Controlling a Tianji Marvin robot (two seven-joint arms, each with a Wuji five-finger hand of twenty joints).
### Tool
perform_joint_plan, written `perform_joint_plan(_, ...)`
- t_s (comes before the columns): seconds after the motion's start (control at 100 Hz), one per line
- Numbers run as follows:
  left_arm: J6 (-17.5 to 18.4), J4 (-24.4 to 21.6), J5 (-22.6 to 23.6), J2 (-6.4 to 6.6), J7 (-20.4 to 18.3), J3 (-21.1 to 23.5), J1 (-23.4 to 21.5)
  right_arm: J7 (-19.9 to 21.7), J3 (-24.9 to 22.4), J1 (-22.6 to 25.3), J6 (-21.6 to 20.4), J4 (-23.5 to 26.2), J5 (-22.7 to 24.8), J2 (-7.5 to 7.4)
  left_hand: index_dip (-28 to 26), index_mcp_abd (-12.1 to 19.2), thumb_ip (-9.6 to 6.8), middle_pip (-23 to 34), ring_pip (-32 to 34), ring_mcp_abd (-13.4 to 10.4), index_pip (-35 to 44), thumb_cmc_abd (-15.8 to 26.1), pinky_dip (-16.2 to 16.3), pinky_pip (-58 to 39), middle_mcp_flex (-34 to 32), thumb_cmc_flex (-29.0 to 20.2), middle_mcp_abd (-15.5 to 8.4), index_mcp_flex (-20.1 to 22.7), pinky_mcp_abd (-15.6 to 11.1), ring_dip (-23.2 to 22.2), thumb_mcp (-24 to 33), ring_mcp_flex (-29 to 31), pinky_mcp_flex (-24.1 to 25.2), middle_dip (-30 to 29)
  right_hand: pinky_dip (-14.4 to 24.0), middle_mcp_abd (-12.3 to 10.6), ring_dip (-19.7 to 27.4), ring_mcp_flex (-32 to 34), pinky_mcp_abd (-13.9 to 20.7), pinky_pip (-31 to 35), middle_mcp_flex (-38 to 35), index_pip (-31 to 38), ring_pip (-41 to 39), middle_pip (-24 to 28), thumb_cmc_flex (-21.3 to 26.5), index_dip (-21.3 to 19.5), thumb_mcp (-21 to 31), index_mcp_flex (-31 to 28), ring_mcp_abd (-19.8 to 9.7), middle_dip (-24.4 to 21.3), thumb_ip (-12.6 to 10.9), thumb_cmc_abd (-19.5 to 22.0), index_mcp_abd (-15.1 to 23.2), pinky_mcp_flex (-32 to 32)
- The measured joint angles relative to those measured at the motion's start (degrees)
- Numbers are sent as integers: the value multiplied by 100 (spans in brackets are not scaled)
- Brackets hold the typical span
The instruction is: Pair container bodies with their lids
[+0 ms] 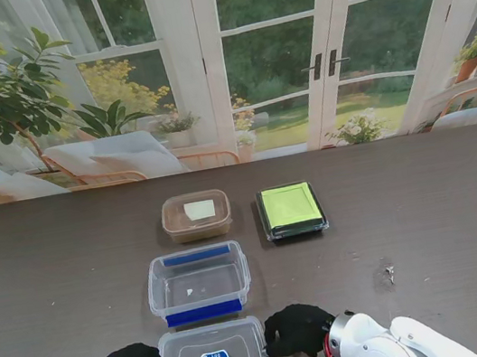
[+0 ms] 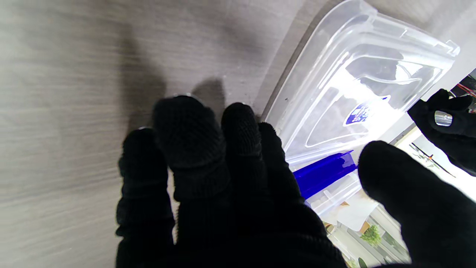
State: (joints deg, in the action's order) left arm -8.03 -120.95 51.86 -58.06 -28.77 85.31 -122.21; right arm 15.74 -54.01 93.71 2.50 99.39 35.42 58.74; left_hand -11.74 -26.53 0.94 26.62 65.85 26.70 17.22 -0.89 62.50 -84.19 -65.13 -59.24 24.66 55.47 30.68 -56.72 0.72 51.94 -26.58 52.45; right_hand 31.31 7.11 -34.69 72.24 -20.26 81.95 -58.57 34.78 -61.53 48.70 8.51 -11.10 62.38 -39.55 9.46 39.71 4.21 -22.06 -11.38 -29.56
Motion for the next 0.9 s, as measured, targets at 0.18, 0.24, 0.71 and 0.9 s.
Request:
perform_joint_plan(0.18, 88, -16, 12, -5, -1, 33, 0, 40, -119, 93, -13, 86, -68, -1, 18, 0, 0, -8, 0, 0, -17, 0, 0, 1, 0, 0, 0, 0, 0, 0, 0, -1, 3, 0, 0, 0, -1, 0, 0, 0, 0, 0, 0, 0, 0, -1, 0, -1, 53, 0, 0, 0, -4, 0)
perform_joint_plan(0.24, 112, -26, 23, -7, 0, 46, -6, 43, -153, 119, -23, 116, -73, -1, 18, 0, 0, -10, 0, 0, -20, 0, 0, 1, 0, 0, 0, 0, 0, -1, 0, -1, 4, 0, 0, 0, -1, 0, 0, 0, 0, 0, 0, 0, 0, -1, 0, -1, 57, 0, 0, 0, -4, 0)
perform_joint_plan(0.71, 311, -37, 79, -34, 217, 131, -65, -56, -334, 266, -60, 267, -161, 21, 24, 0, 0, -24, -10, 1, -25, 0, 0, 4, 1, 0, 0, 0, 1, -1, 0, -3, 21, 0, 0, 0, -1, -3, 1, 0, 0, 1, 0, 0, 0, -2, 0, -15, 94, 0, 0, 1, -18, 0)
perform_joint_plan(0.9, 385, -38, 112, -48, 285, 173, -106, -97, -397, 326, -93, 342, -181, 25, 24, 0, 0, -29, -25, 0, -26, 0, 0, 13, 1, 0, 0, -1, 1, 0, 0, -4, 23, 0, 0, 1, -1, -3, 1, 0, 0, 1, 0, 0, 0, -3, 0, -16, 125, 0, 0, 1, -20, 0)
